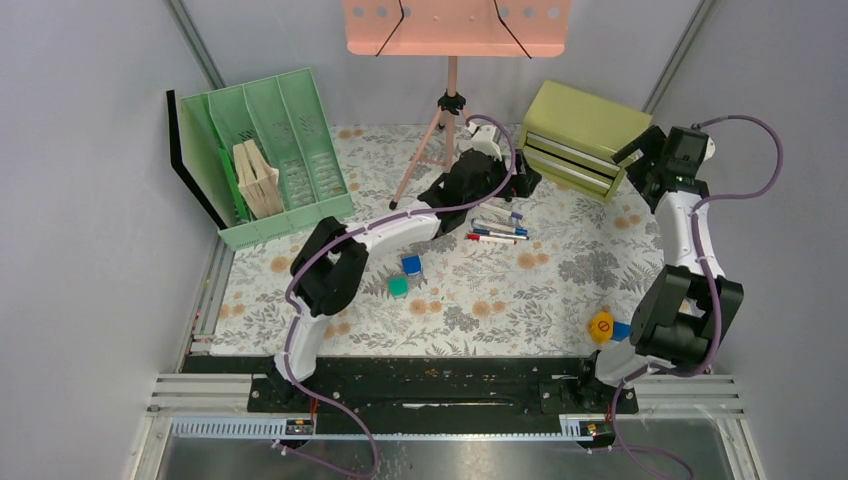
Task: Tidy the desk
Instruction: Move the storage box to the center of the board.
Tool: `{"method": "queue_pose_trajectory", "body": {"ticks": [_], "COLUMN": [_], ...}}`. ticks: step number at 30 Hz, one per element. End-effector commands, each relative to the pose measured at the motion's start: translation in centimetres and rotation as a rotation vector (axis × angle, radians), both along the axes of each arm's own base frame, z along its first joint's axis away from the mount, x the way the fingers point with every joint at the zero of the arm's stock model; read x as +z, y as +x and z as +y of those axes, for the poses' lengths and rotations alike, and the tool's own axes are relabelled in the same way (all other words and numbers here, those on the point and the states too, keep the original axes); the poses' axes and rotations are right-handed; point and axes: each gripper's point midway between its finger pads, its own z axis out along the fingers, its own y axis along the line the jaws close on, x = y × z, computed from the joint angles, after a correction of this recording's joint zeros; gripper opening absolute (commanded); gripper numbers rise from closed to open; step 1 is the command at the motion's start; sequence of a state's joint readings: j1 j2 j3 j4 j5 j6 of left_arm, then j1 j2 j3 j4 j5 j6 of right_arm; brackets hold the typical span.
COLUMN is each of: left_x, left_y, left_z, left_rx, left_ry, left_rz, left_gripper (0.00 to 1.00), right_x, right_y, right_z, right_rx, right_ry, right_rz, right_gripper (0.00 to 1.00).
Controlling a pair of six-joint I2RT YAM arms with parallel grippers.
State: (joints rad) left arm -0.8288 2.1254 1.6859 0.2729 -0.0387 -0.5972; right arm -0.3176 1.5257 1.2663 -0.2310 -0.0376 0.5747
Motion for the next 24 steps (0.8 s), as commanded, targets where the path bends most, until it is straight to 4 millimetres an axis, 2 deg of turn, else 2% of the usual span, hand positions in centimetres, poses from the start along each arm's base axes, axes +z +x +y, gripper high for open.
{"method": "queue_pose_trajectory", "body": {"ticks": [1,5,8,13,16,17,21,24], "left_x": [8.8,9.4,9.0,7.1,5.8,4.8,3.3,3.6], "left_y": [1.0,0.6,1.4,2.4,3.6,4.2,5.2,5.1], "left_z": [-0.1,0.1,-0.6,-3.8,-4.7,-4.9,-5.9,-6.7], "left_rx": [0.007,-0.041,-0.02,-0.065,-0.034,-0.016,0.014,-0.023], "left_ry": [-0.191,-0.365,-0.475,-0.535,-0.626,-0.64,-0.679,-0.705], "left_rz": [-0.181,-0.125,-0.007,0.166,0.266,0.294,0.385,0.392], "left_gripper": [0.92,0.92,0.9,0.87,0.84,0.83,0.81,0.79], "right_x": [0.4,-0.3,0.1,0.2,-0.3,-0.4,-0.6,-0.7], "right_y": [1.8,2.6,2.5,1.6,1.0,0.8,0.5,0.6], "right_z": [0.8,2.1,2.7,3.3,3.7,3.9,4.6,4.9], "right_rx": [0.027,0.042,0.039,0.049,0.055,0.058,0.067,0.074], "right_ry": [0.123,0.232,0.276,0.294,0.308,0.314,0.349,0.374], "right_rz": [-0.008,-0.011,-0.034,-0.027,-0.017,-0.015,-0.031,-0.049], "right_gripper": [0.99,1.0,0.99,0.99,1.0,1.0,1.0,0.99]}}
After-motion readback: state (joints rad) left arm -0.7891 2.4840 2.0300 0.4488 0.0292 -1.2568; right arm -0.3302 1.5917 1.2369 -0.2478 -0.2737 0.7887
